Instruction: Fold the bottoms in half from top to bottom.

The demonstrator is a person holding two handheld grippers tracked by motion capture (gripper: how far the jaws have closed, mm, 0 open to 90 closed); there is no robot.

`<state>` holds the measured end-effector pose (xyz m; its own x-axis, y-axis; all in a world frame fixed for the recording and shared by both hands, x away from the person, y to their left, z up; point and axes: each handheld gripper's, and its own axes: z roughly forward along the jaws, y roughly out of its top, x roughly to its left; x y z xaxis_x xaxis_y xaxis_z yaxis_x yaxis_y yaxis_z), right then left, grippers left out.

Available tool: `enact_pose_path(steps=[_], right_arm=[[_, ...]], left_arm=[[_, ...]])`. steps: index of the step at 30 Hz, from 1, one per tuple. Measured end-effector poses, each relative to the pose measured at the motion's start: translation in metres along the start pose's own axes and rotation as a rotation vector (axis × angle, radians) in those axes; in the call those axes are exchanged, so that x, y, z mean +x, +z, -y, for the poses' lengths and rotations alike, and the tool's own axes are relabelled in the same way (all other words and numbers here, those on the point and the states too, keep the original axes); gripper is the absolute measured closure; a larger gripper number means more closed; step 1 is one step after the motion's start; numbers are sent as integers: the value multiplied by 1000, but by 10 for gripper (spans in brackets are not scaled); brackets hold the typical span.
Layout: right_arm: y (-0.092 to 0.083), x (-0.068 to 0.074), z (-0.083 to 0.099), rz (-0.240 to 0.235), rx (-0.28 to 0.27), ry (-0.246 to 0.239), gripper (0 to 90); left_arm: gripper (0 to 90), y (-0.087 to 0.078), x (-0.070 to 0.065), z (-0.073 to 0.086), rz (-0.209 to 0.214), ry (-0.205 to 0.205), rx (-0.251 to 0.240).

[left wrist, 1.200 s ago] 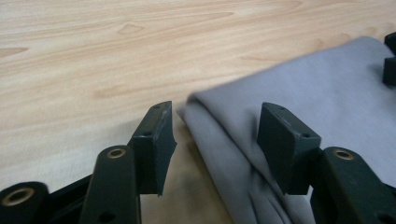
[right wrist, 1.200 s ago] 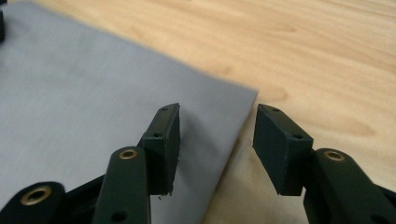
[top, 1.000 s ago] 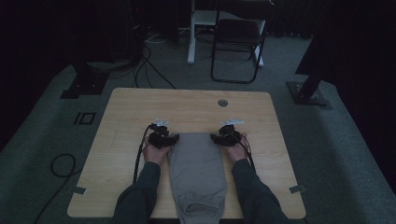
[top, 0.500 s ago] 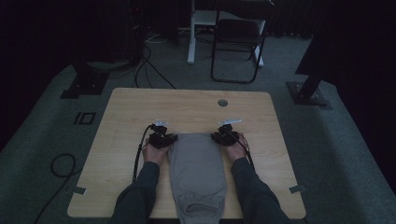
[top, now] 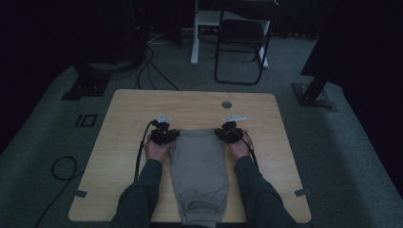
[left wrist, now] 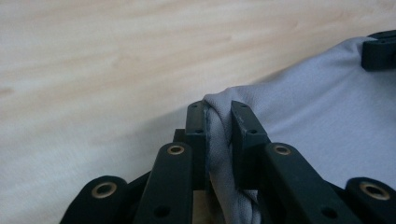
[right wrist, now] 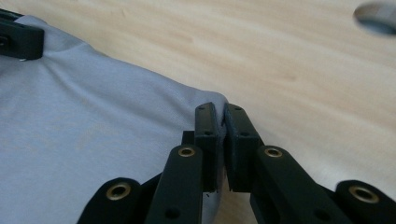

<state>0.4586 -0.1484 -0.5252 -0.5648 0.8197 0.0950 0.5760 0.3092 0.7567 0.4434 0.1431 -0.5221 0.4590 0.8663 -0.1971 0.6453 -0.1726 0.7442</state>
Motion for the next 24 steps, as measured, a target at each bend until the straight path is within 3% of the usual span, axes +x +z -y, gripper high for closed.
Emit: enact_pose_path(steps=[4, 5, 10, 16, 24], right_arm=[[-6, 0, -7, 0, -35, -8, 860], [-8, 0, -9, 2, -47, -14, 860], [-24, 3, -12, -9, -93, -37, 861], [-47, 12, -4, -27, -130, -71, 864], [-75, 31, 23, -69, -141, -122, 874]], left_arm=[[792, -6, 0, -8, 0, 6, -23], [792, -12, -2, -13, 8, 8, -52], [792, -27, -9, -14, 31, 46, -80], [791, -52, -19, -5, 76, 92, -125], [789, -82, -37, 23, 131, 150, -132]])
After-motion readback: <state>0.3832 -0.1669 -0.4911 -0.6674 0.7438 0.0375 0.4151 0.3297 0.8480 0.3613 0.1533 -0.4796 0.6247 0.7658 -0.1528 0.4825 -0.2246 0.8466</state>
